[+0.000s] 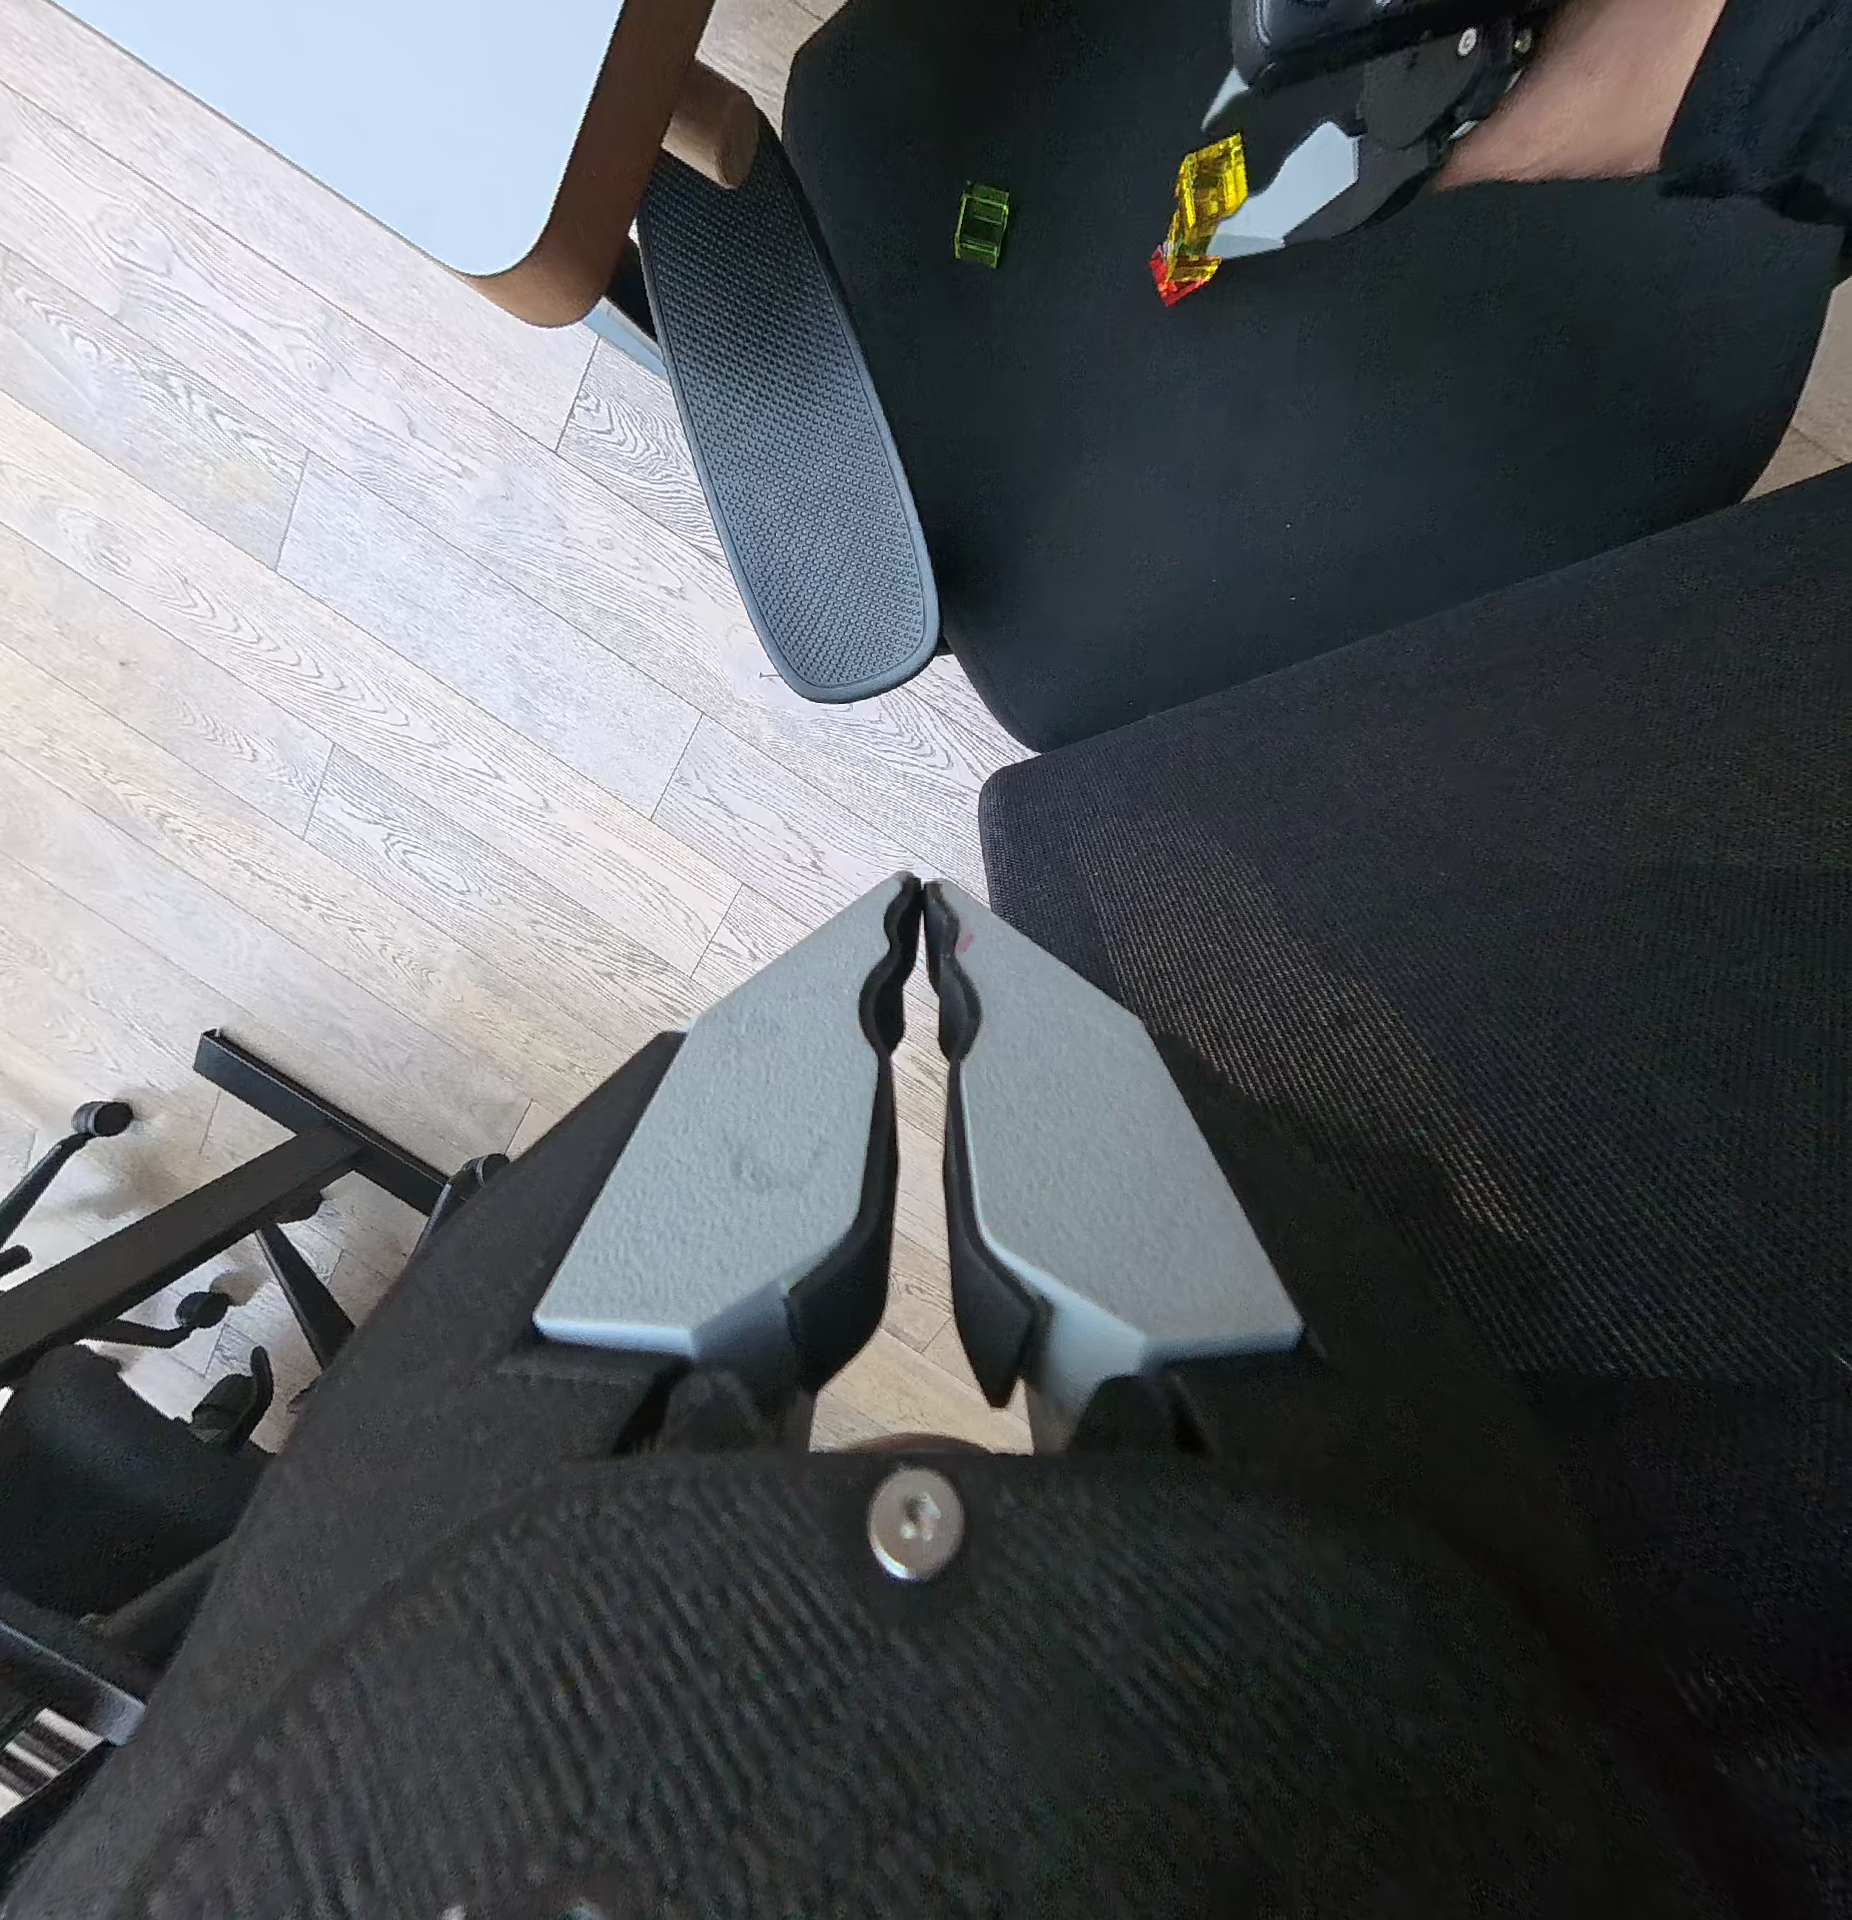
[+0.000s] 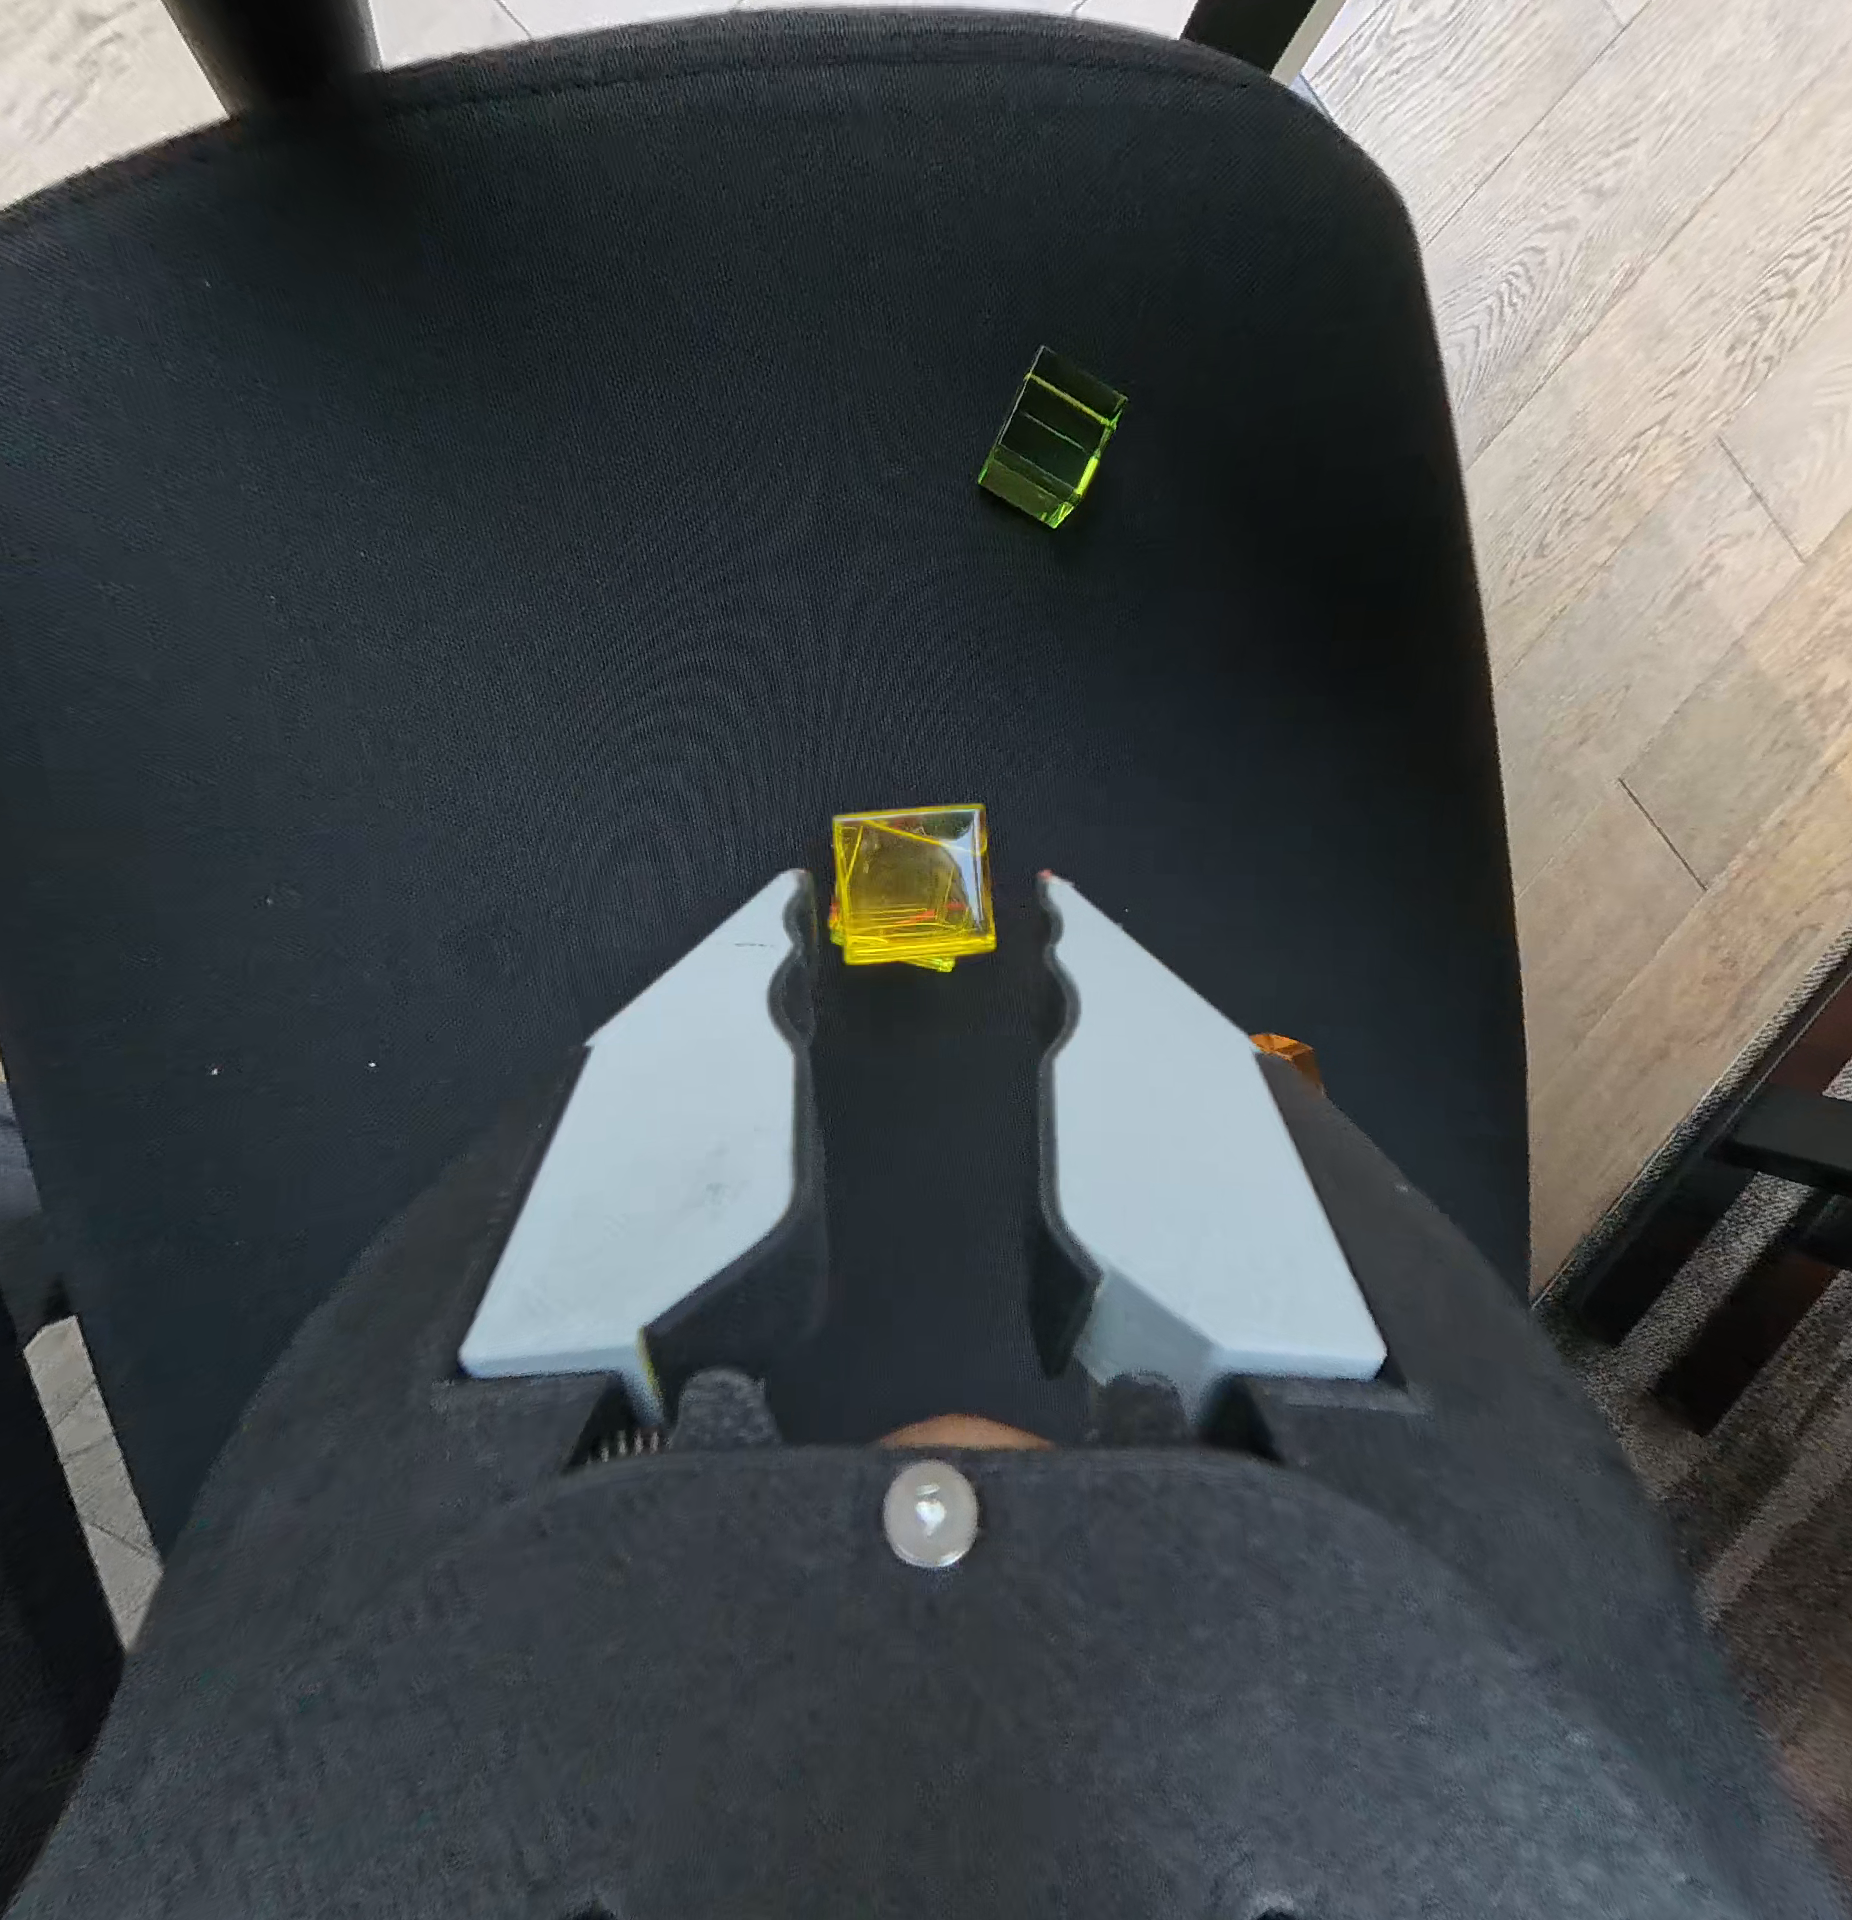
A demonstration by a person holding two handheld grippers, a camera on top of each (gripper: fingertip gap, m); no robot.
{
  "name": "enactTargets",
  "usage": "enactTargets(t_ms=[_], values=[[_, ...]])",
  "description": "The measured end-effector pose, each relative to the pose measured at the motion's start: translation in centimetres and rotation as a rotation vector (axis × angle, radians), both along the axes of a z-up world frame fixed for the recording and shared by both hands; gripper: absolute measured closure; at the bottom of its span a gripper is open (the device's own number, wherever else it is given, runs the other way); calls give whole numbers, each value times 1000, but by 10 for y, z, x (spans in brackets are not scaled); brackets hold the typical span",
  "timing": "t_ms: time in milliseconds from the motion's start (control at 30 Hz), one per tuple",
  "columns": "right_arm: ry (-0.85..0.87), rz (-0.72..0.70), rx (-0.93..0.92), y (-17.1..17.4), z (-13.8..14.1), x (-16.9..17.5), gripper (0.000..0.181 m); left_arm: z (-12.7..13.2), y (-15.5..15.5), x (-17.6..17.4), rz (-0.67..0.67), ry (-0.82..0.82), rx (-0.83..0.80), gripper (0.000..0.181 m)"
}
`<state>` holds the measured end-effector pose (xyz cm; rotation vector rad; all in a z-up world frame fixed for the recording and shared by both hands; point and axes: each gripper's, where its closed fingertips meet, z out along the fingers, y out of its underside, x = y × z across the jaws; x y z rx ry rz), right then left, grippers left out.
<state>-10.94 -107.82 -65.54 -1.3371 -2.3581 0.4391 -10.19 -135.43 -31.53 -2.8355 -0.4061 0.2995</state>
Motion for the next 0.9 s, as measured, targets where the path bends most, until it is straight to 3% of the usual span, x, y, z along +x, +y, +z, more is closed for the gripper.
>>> enactTargets(t_ms=[433, 667, 900], values=[[55, -65, -119, 0, 17, 10, 131, 0, 1, 0, 0, -5, 4, 181], [65, -242, -304, 12, 19, 29, 148, 0, 1, 0, 2, -8, 9, 181], [19, -222, -348, -23, -6, 44, 158, 0, 2, 1, 2, -11, 10, 181]])
